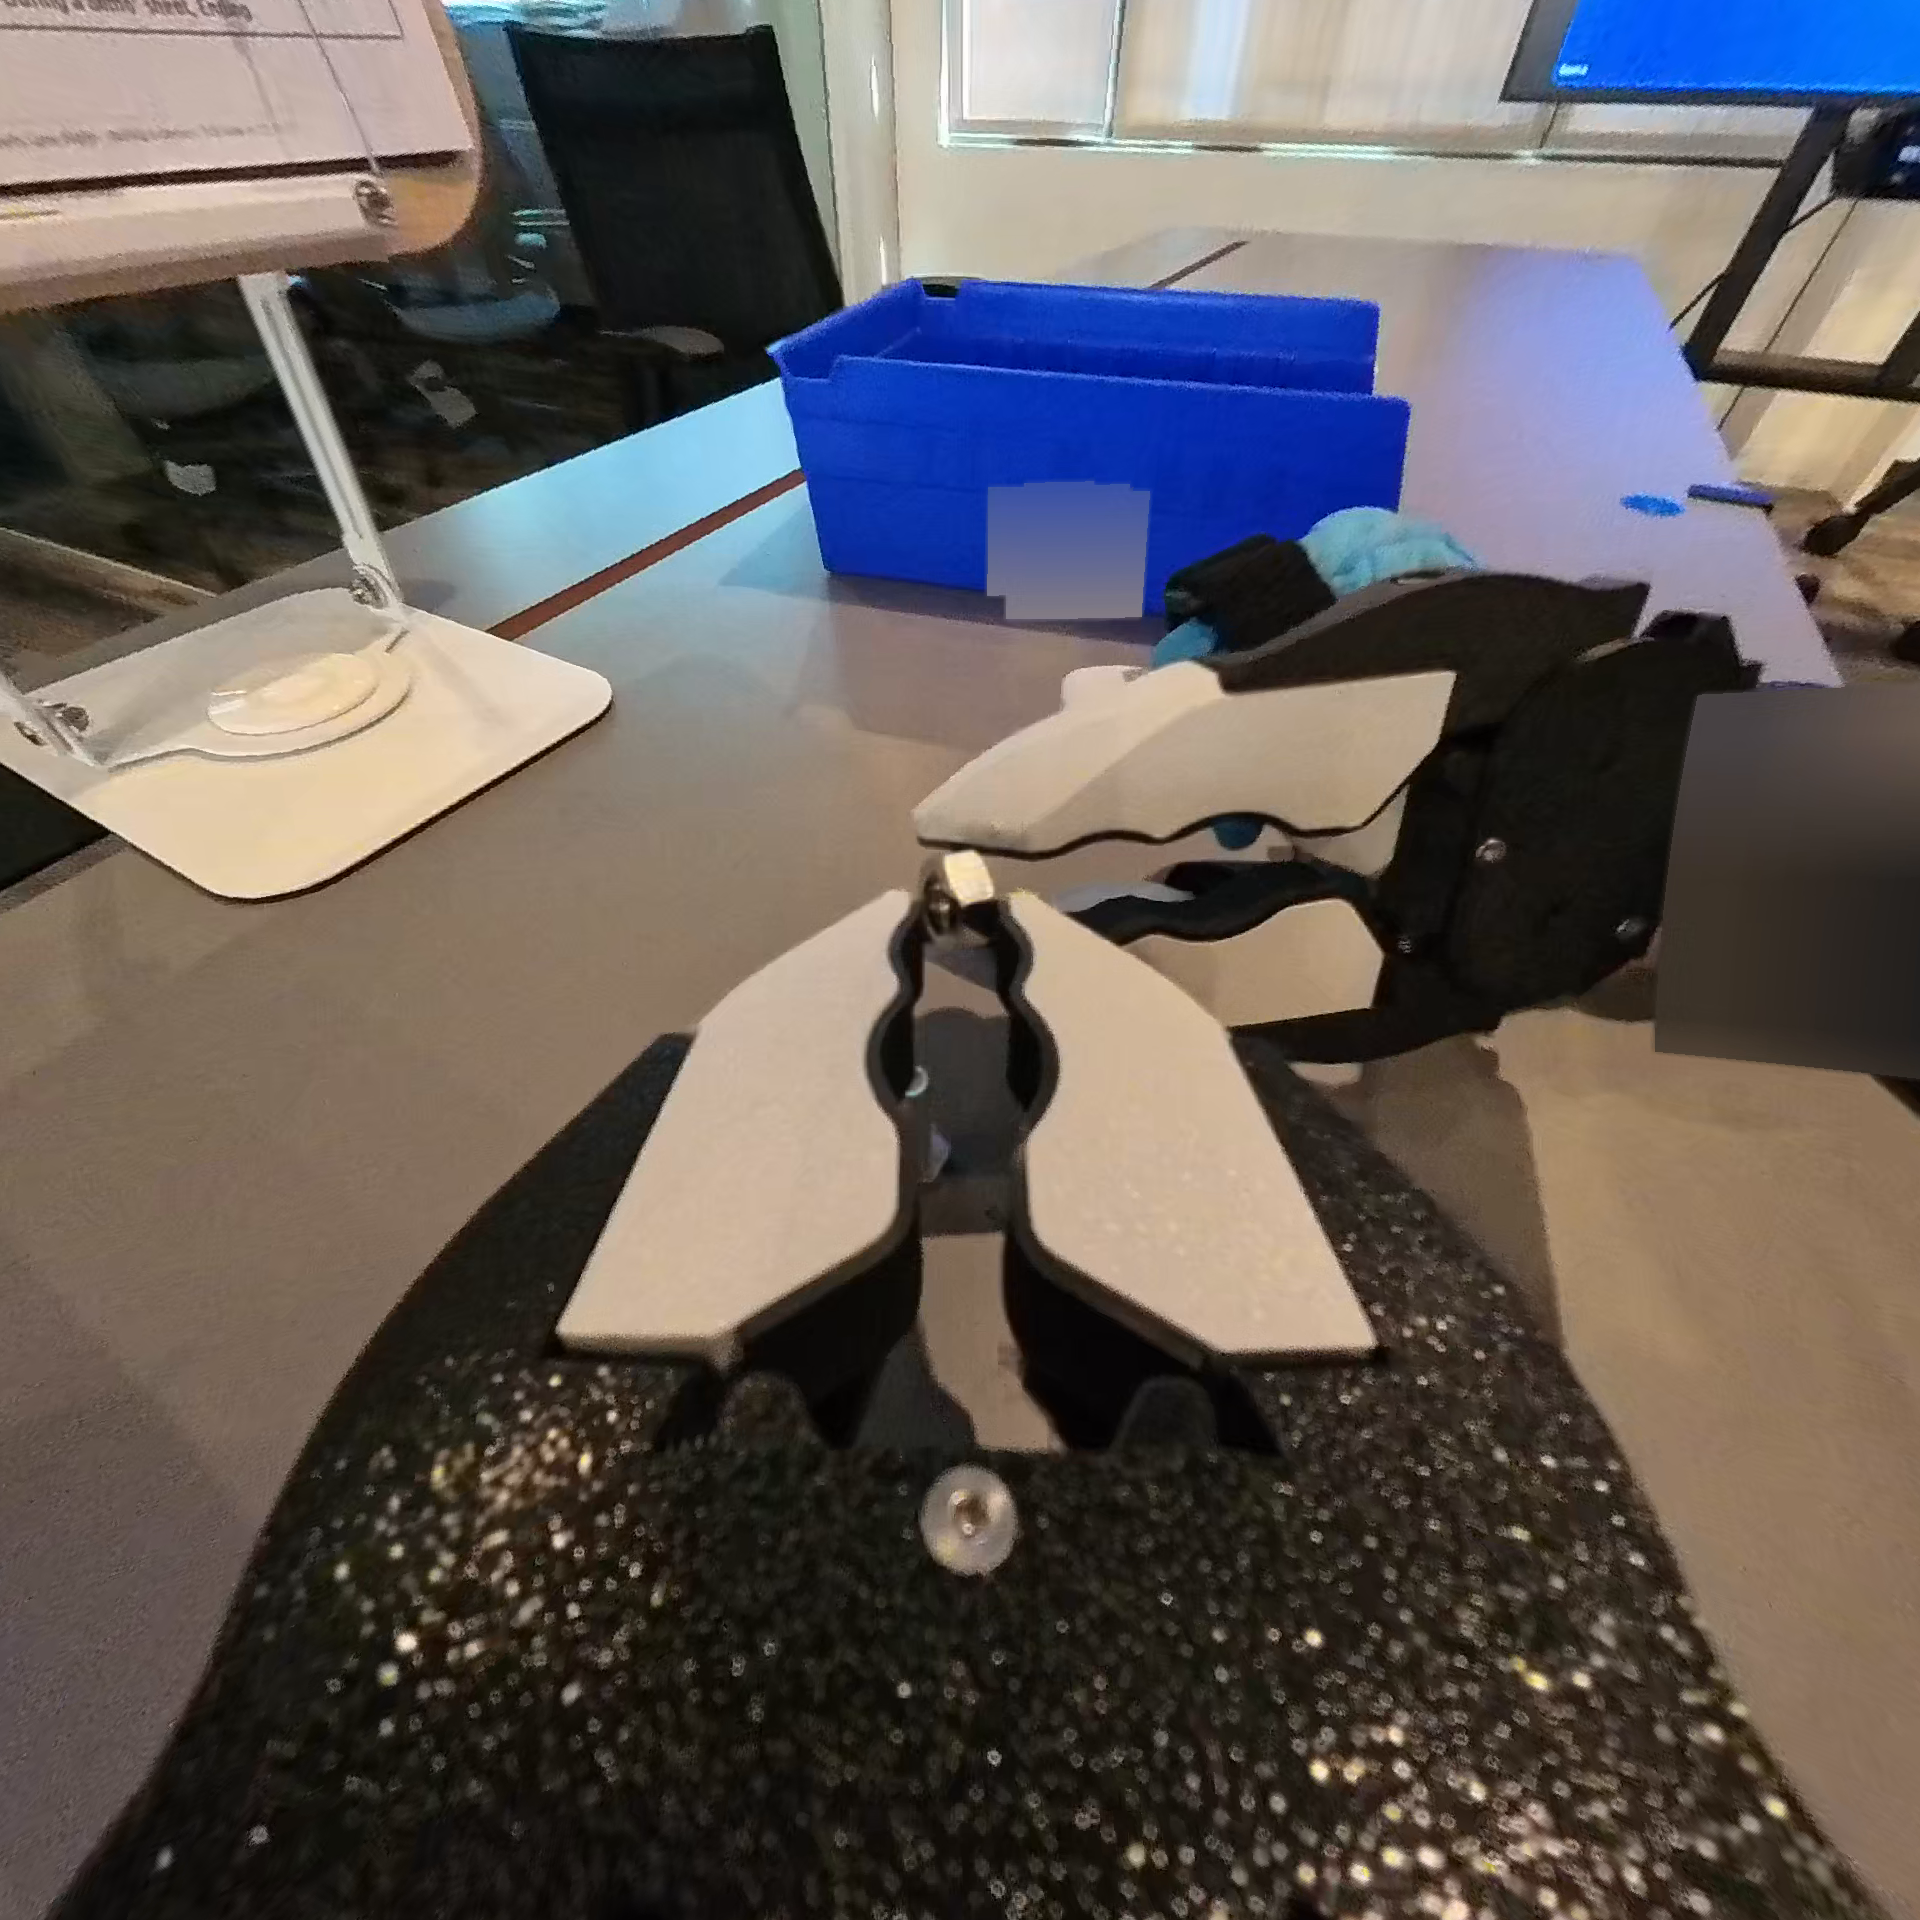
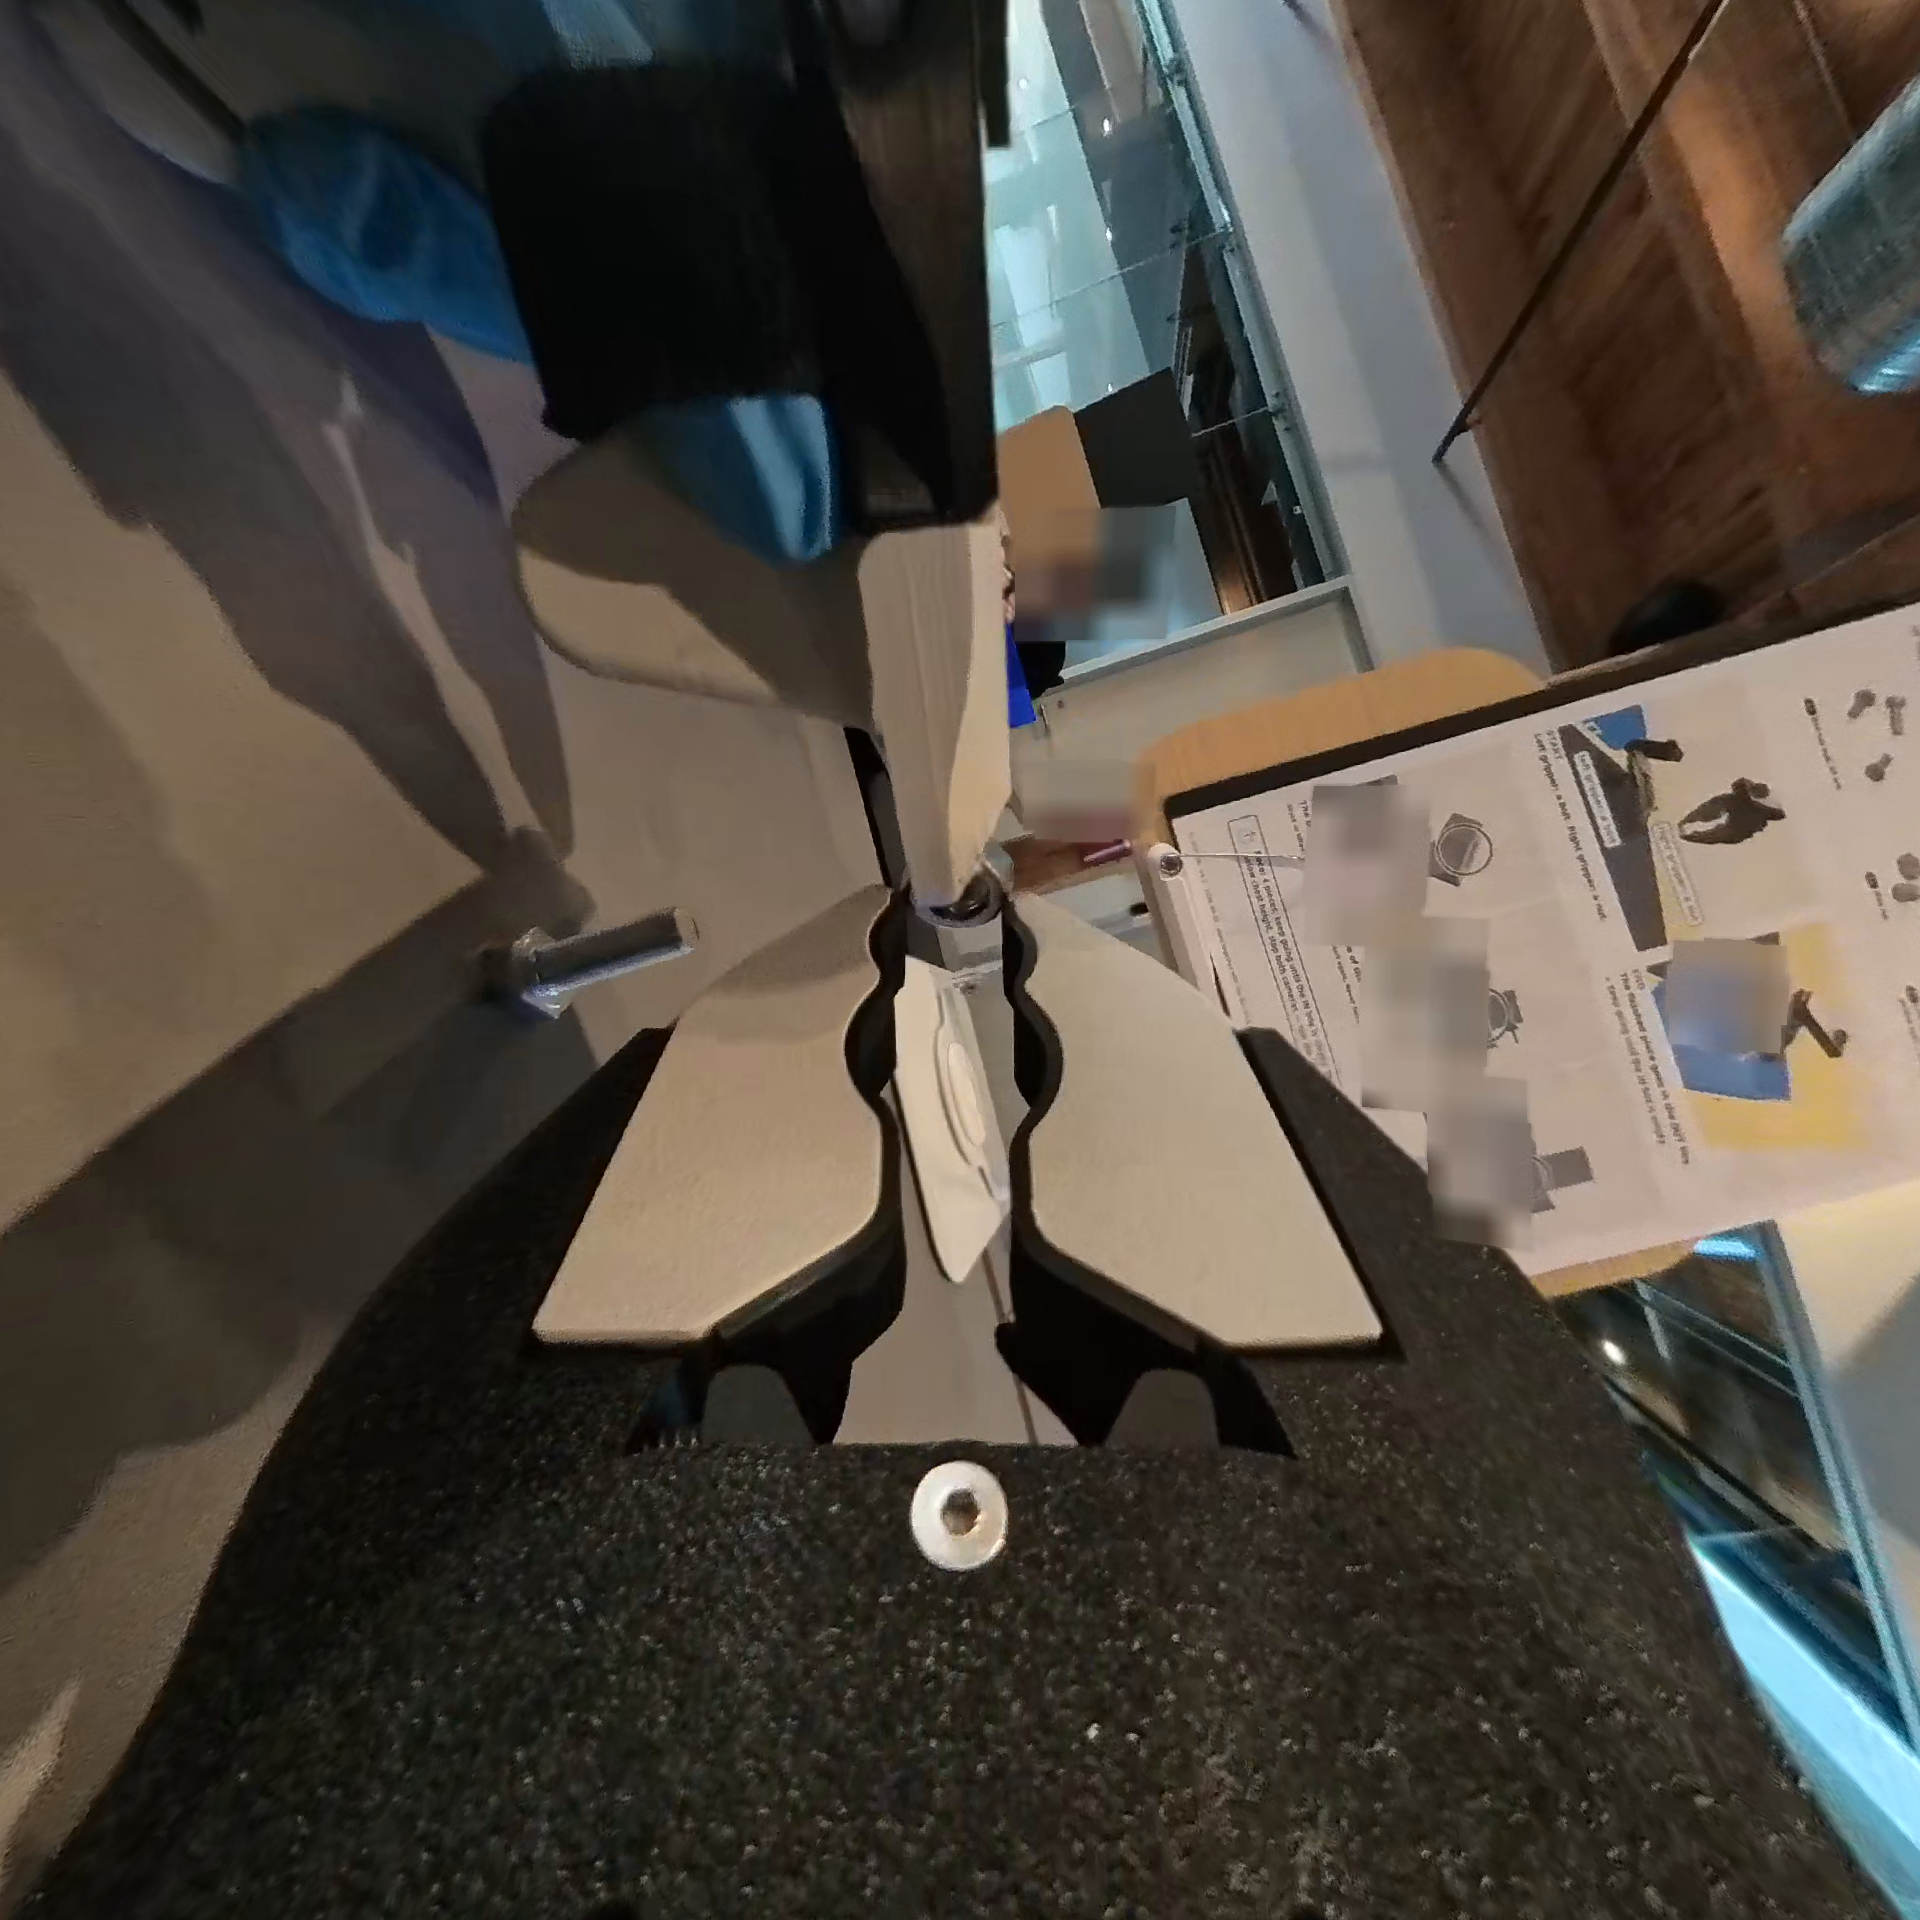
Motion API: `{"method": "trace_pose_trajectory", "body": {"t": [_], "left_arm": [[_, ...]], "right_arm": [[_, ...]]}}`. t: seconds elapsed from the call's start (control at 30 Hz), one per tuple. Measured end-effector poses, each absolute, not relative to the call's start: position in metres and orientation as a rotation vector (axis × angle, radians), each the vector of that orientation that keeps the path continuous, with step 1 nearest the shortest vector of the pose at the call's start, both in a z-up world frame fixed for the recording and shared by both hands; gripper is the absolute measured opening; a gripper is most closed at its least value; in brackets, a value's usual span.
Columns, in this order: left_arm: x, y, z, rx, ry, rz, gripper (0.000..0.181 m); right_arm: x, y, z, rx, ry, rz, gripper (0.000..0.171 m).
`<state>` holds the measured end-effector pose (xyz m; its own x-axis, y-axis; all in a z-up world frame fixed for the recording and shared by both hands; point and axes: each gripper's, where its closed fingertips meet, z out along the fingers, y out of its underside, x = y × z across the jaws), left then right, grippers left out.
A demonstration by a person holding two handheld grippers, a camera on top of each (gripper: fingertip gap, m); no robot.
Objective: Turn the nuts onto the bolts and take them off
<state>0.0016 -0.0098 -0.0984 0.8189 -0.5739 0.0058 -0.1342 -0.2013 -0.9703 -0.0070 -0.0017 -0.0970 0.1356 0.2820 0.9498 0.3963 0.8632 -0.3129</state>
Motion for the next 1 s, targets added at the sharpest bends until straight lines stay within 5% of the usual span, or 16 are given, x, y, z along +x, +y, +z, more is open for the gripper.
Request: {"method": "trace_pose_trajectory", "body": {"t": [0.4,0.63,1.0], "left_arm": [[-0.002,-0.012,-0.095,-1.761,0.499,-0.544,0.008],[0.001,-0.029,-0.066,-1.608,0.478,-0.874,0.007],[0.02,-0.048,-0.058,-1.538,0.568,-1.128,0.007]], "right_arm": [[-0.008,-0.003,-0.096,-0.603,-1.445,0.007,0.018],[-0.003,-0.02,-0.081,-0.663,-1.422,0.378,0.049],[0.004,-0.048,-0.063,-0.56,-1.379,0.498,0.032]]}}
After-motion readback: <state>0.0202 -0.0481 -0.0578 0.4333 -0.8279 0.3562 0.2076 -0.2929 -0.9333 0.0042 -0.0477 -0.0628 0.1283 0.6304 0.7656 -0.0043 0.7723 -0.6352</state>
